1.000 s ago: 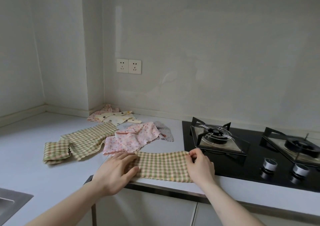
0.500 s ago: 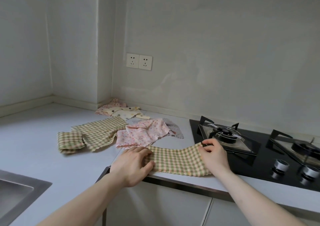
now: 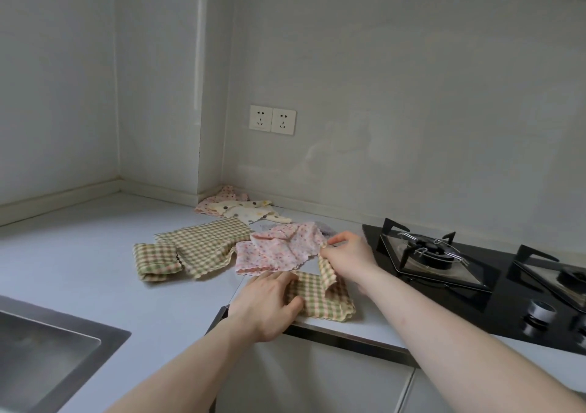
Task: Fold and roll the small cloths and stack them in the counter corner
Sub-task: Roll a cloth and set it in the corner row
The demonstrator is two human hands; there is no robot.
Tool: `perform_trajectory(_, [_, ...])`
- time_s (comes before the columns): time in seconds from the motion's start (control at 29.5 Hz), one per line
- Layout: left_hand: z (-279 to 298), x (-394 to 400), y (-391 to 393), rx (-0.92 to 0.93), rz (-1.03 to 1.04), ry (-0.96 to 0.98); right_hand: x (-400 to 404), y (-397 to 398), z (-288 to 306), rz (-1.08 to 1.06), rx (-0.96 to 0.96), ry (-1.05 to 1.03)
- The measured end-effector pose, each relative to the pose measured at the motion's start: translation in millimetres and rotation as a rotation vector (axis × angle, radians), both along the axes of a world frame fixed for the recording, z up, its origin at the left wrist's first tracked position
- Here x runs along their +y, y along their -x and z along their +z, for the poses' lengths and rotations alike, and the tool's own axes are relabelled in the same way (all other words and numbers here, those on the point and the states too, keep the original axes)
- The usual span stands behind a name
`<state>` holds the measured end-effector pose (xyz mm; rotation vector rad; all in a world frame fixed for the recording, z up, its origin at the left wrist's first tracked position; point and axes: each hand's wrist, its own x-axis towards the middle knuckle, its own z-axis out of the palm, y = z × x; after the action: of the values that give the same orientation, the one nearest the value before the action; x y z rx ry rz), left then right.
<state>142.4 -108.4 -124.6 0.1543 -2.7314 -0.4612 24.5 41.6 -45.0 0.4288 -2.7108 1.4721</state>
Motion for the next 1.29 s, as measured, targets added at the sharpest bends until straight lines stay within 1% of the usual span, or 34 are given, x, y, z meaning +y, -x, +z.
perform_trajectory(0.07, [2,-1,-1,0.002,0.003,-0.057,-11,-5,-6,0.027,-0.024,0.004])
perform_trajectory(0.14, [3,-2,0,0.017,0.015,-0.146,-19,-11,-10,0.065,-0.107,0.046])
perform_trajectory(0.2, [4,-4,0,0.036,0.032,-0.236,-22,-13,-14,0.096,-0.149,0.032])
perform_trajectory(0.27, [3,-5,1,0.049,0.046,-0.302,-18,-11,-18,0.093,-0.105,0.006])
perform_trajectory(0.34, [2,-7,1,0.058,0.056,-0.343,-8,-6,-23,0.067,0.000,-0.048])
perform_trajectory(0.41, [1,-6,1,0.073,0.043,-0.320,6,0,-30,0.009,0.110,-0.150])
perform_trajectory(0.44, [1,-5,1,0.080,0.027,-0.279,13,2,-34,-0.022,0.131,-0.167])
perform_trajectory(0.58, [-2,-1,1,0.073,-0.022,-0.117,30,3,-59,-0.033,0.055,-0.162])
perform_trajectory(0.68, [-1,-1,3,0.086,-0.025,-0.105,28,3,-66,-0.042,0.077,-0.231])
perform_trajectory(0.78, [-1,-1,4,0.090,-0.025,-0.116,21,5,-64,-0.026,0.058,-0.308])
perform_trajectory(0.88, [-1,-1,4,0.070,-0.026,-0.134,21,5,-65,-0.023,0.055,-0.339])
perform_trajectory(0.98, [0,-2,3,0.087,-0.041,-0.121,25,6,-66,-0.016,0.042,-0.252])
perform_trajectory(1.12, [3,7,0,0.221,-0.139,-0.063,32,10,-67,-0.004,0.020,-0.062])
perform_trajectory(1.18, [5,18,-1,0.238,-0.208,0.021,34,14,-70,0.008,0.009,0.027])
perform_trajectory(1.29, [0,32,-2,0.193,-0.273,0.176,37,19,-75,0.041,-0.006,0.170])
